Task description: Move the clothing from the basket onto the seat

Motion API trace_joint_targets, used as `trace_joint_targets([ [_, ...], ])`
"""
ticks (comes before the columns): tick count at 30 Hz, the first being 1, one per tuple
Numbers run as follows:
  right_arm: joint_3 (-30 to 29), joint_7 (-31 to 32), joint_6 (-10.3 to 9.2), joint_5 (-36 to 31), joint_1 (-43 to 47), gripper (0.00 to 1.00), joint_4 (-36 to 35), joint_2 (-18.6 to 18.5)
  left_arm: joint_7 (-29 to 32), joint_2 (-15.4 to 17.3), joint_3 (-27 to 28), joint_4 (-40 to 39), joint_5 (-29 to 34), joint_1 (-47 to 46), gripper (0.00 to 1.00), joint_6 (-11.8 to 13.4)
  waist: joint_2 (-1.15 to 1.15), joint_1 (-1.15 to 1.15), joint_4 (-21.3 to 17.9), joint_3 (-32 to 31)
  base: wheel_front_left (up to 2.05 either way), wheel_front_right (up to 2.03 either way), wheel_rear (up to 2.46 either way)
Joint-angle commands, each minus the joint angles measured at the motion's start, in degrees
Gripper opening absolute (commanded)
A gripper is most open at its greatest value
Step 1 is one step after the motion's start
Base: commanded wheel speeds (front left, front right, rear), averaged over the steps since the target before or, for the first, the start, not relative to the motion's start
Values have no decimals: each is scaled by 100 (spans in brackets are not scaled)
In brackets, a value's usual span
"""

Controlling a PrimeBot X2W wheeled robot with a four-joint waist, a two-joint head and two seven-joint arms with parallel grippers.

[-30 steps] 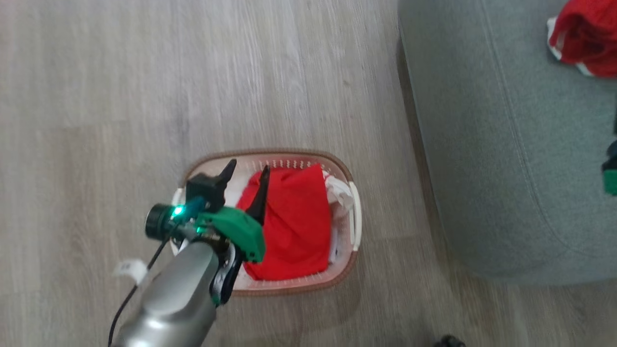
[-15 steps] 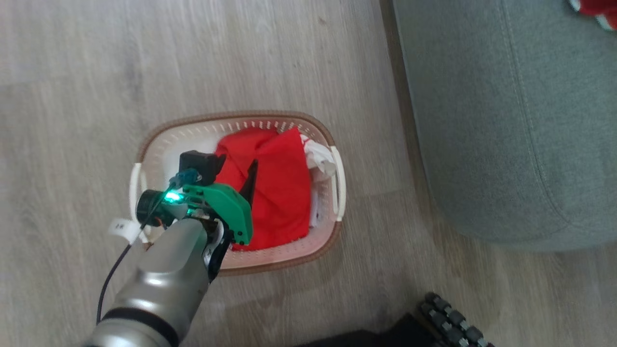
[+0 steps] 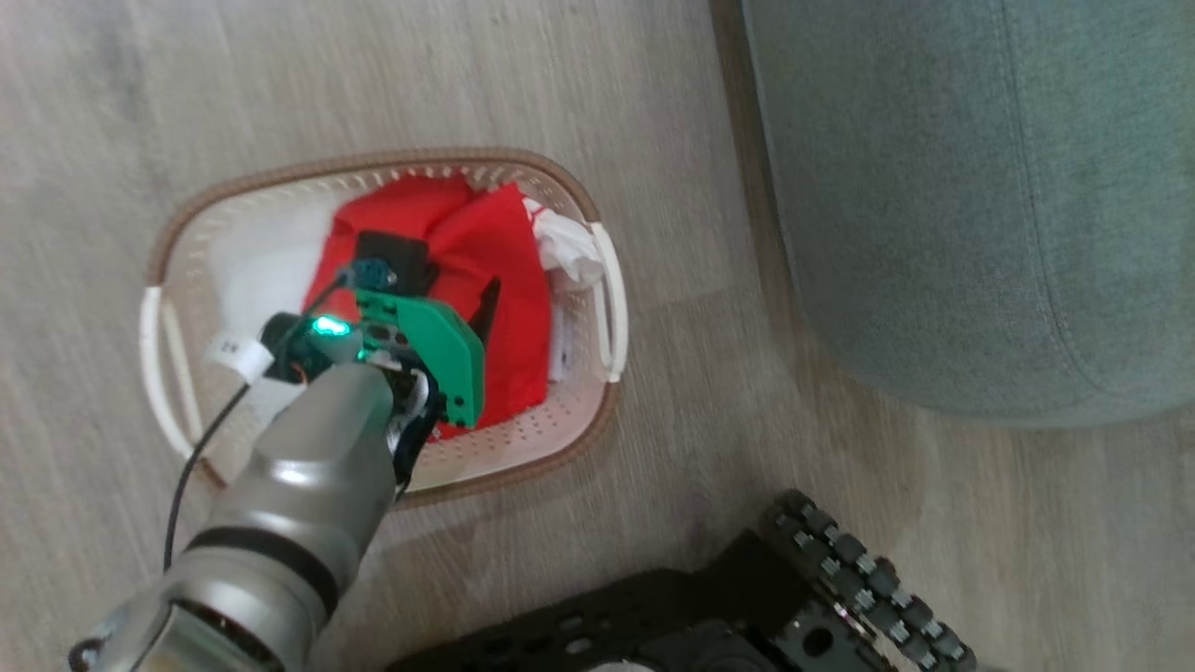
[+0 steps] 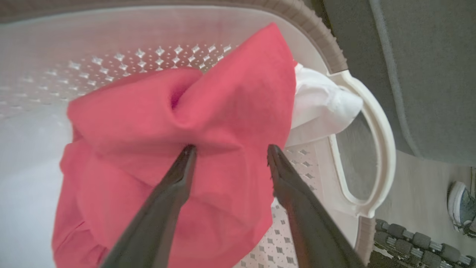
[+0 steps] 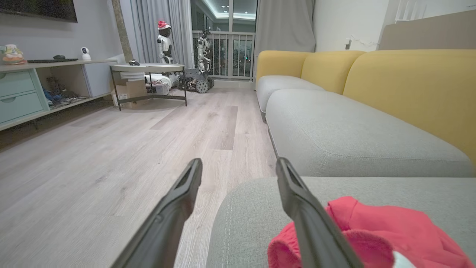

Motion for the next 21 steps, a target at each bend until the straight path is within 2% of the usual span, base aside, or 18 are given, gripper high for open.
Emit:
trace_joint_targets([
  [1, 51, -35, -1, 50, -1, 100, -187, -130, 12, 18, 10, 3, -72, -87, 100, -55, 0, -1, -197, 270, 0, 0, 0],
  [9, 95, -35, -1, 79, -201, 100, -200, 82, 195, 17, -140, 432, -148, -561, 100, -4, 0, -1, -472, 721, 0, 0, 0],
  [11, 117, -35, -1, 91, -256, 100, -176, 196, 480, 17, -215, 566, -159, -675, 100, 115, 0, -1, -589, 865, 0, 0, 0],
  [17, 106, -35, -1, 89, -267, 100, -152, 311, 834, 57, -275, 648, -145, -748, 100, 285, 0, -1, -669, 946, 0, 0, 0],
  [21, 129, -35, -1, 74, -272, 100, -113, 351, 1228, 114, -239, 671, -210, -723, 100, 594, 0, -1, -685, 915, 0, 0, 0],
])
